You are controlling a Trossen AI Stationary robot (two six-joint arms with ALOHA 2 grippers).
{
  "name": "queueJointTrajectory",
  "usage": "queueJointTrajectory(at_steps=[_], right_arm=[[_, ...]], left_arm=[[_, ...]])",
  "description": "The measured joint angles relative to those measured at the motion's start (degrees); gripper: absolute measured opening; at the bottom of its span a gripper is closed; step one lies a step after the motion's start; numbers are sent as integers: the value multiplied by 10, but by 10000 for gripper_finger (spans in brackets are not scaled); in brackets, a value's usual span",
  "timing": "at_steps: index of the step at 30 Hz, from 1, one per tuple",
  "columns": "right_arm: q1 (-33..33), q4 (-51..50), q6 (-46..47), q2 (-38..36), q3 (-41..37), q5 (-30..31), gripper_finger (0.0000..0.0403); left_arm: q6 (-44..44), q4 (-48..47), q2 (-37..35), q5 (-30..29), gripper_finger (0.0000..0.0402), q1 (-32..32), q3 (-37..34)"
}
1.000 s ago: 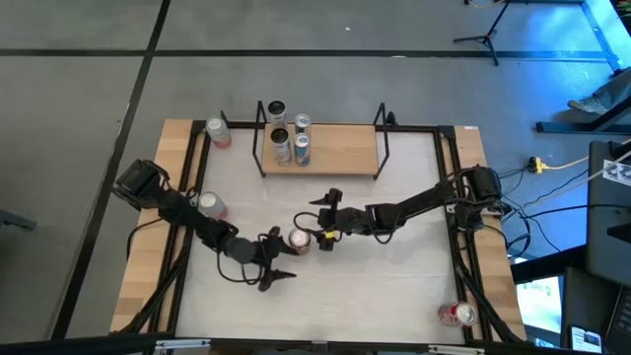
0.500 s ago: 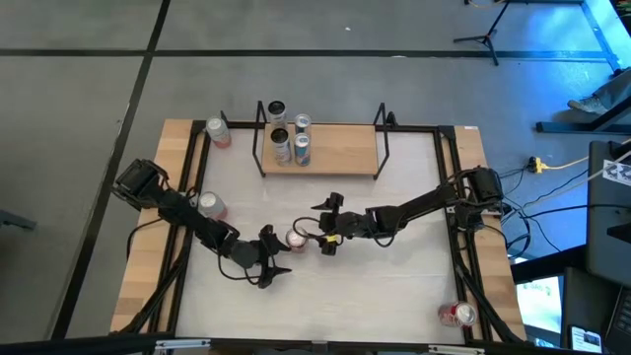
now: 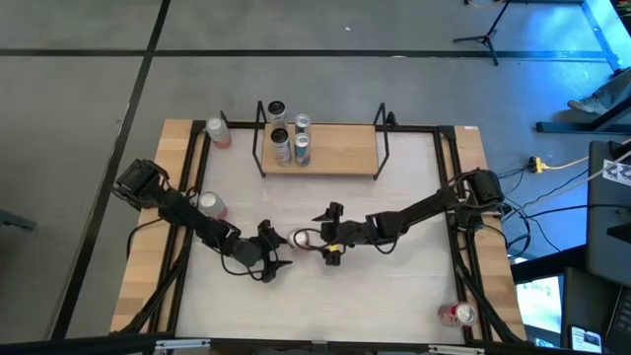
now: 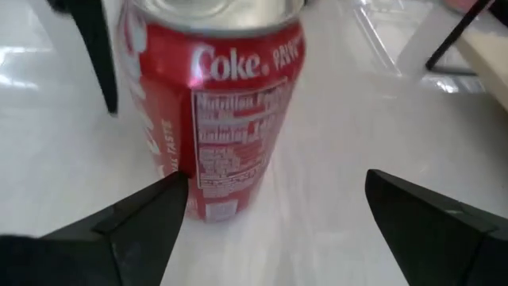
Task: Place canned beverage on shelf
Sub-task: Put the top red-black soda can on the shelf
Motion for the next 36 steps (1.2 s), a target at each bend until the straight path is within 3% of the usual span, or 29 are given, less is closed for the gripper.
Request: queueJointTrajectory(at_steps=[6, 10, 16, 23, 30, 36], right_arm=[[-2, -75, 14, -56, 0, 6, 383], [-1, -108, 32, -93, 0, -33, 383], [-2, -87, 47, -128, 0, -130, 383], [-3, -31, 60, -132, 0, -171, 383], [-14, 15, 49, -132, 6, -178, 397], [-14, -68, 29, -132, 65, -174, 396]], left_arm=[[-11, -33, -13, 6, 310, 0, 1], [-16, -82, -46, 5, 310, -7, 1], [-28, -158, -93, -9, 310, -33, 1], [-26, -157, -96, -13, 310, -46, 1], [-7, -157, -96, -29, 310, -46, 1], [1, -156, -96, -34, 310, -46, 1]])
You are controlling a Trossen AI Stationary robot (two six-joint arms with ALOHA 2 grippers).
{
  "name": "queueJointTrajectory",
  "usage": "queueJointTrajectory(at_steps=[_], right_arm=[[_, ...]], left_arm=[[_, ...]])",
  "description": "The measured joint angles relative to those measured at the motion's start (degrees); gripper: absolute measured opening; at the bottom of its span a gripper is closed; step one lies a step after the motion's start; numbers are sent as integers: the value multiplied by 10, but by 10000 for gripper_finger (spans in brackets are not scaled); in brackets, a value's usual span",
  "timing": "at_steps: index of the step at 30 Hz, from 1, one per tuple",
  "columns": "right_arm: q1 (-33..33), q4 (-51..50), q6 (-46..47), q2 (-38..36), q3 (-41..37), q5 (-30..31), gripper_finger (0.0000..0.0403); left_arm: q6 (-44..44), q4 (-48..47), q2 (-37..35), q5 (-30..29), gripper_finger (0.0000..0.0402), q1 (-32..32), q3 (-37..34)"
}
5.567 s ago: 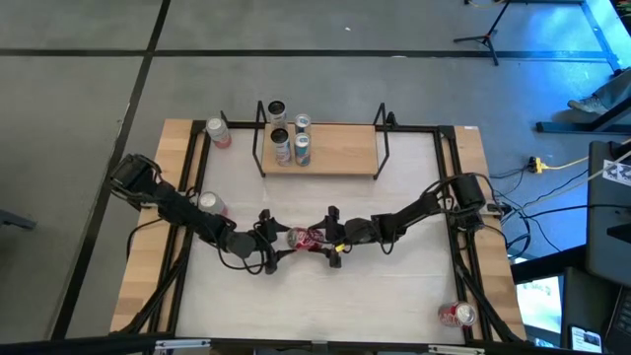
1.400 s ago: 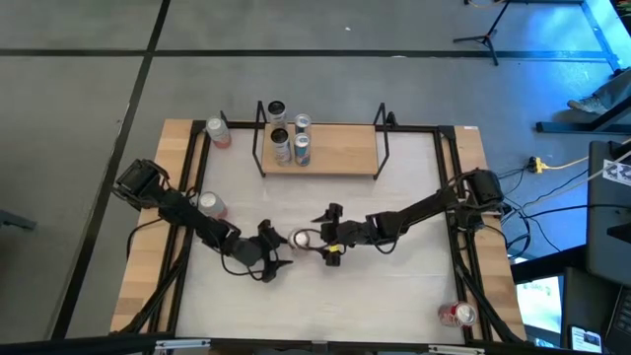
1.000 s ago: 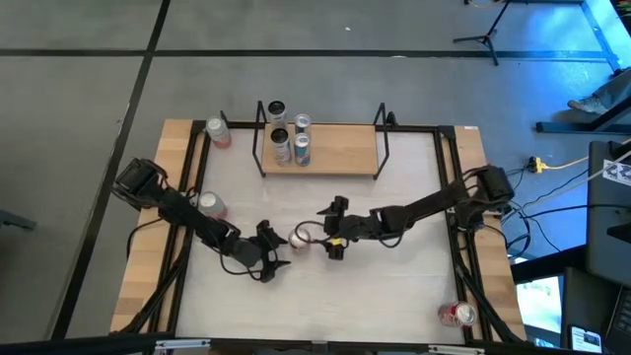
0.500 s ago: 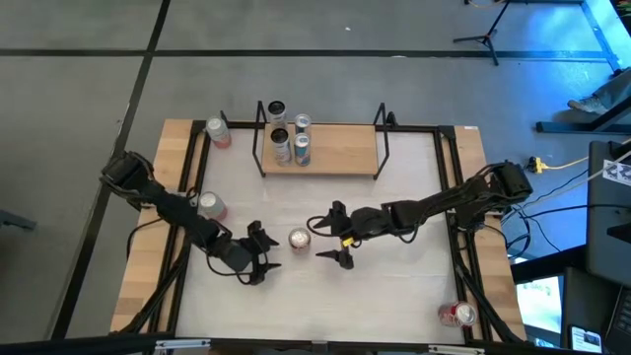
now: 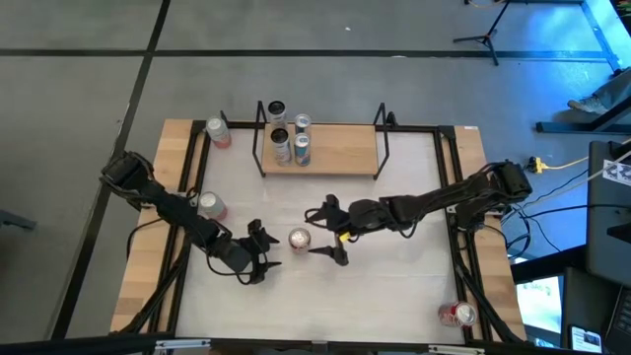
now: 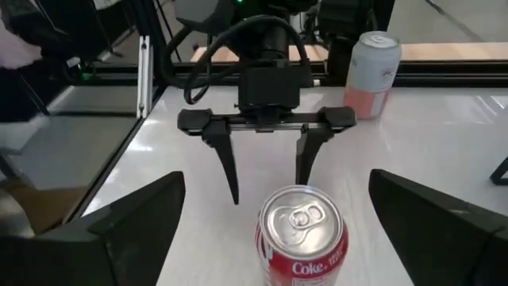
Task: Place canned beverage on shelf
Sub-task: Put the top red-black soda can on the shelf
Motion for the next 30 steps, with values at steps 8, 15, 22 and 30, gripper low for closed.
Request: queueJointTrajectory(at_steps=[8, 15, 22, 30], right_arm=[[1, -65, -28, 0, 41, 30, 388], [-8, -103, 5, 35, 85, 29, 387], [-8, -270, -11, 121, 222, 44, 387], [-7, -352, -11, 173, 279, 60, 387]], left_arm=[[0, 1, 0, -1, 310, -4, 0], [0, 7, 0, -3, 310, -3, 0], [0, 11, 0, -3, 310, -3, 0], [0, 9, 0, -1, 310, -5, 0]])
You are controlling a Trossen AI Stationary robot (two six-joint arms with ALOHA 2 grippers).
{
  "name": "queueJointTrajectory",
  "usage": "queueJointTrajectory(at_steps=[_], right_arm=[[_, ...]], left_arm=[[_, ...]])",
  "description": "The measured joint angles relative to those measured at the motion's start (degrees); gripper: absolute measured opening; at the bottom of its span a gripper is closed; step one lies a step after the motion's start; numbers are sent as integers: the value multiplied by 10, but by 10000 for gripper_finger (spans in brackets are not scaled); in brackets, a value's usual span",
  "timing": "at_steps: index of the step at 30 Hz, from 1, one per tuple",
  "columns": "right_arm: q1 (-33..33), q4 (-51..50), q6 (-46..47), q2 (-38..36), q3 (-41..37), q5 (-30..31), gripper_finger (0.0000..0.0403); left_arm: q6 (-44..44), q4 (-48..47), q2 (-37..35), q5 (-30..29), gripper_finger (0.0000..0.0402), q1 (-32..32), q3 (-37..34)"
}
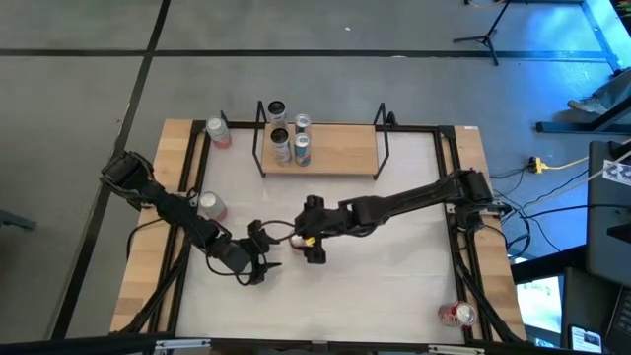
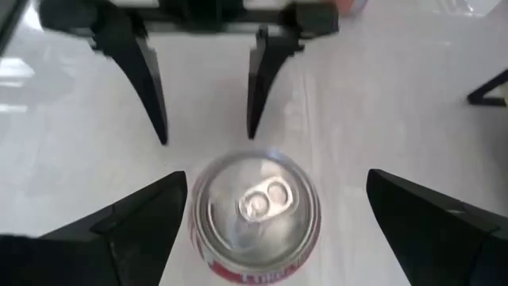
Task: Place canned beverage on shelf
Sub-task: Put the top red-black soda can on the shelf
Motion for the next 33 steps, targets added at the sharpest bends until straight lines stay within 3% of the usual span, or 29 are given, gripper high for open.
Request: queueJointTrajectory(at_steps=[16, 20, 24, 33], right_arm=[[0, 14, 1, 36, 1, -31, 385], [0, 10, -1, 40, 0, -30, 355], [0, 12, -3, 43, 1, -30, 289], [1, -17, -16, 15, -1, -19, 284]], left_arm=[[0, 4, 0, 1, 310, -1, 0], [0, 4, 0, 1, 310, -1, 0], [0, 5, 0, 1, 310, -1, 0], [0, 4, 0, 1, 310, -1, 0]])
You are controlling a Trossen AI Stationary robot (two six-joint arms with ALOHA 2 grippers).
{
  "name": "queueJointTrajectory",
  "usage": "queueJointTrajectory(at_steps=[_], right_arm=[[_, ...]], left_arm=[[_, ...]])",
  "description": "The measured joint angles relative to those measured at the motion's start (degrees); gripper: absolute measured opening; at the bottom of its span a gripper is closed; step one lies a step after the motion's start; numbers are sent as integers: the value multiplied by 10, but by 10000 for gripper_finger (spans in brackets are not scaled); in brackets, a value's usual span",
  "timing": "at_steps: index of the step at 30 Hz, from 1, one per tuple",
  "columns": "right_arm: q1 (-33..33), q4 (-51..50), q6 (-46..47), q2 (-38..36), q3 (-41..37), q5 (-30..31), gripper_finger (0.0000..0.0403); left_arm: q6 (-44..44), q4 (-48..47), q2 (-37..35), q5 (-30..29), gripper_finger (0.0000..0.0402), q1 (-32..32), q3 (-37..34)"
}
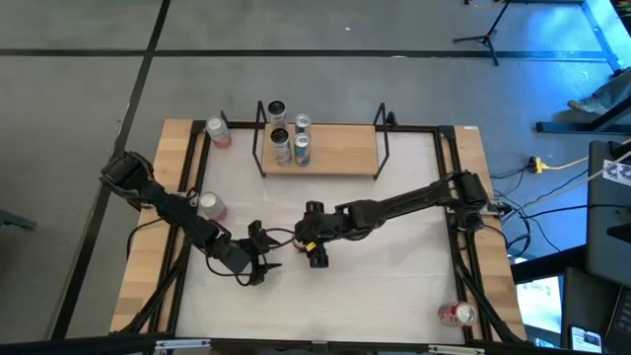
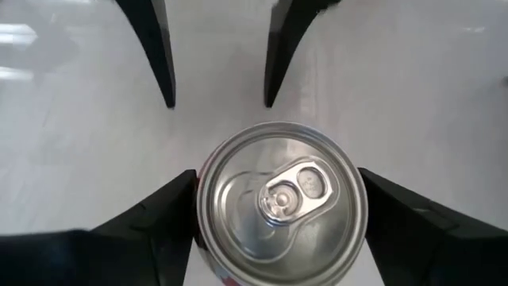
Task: Place canned beverage on shelf
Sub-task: Put the top red-black soda can on the shelf
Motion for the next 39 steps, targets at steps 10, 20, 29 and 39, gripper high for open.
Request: queueJointTrajectory(at_steps=[10, 20, 29, 39], right_arm=[[-6, -80, -3, -119, 0, 100, 284], [-120, -149, -3, -224, 1, 145, 284], [-274, -119, -11, -205, 1, 64, 284], [-380, -44, -16, -143, 2, -12, 284]], left_arm=[[-14, 4, 0, -4, 310, 0, 0], [-15, 5, 0, -6, 310, 0, 0], [-14, 6, 0, -10, 310, 0, 0], [-11, 7, 0, -19, 310, 0, 0]])
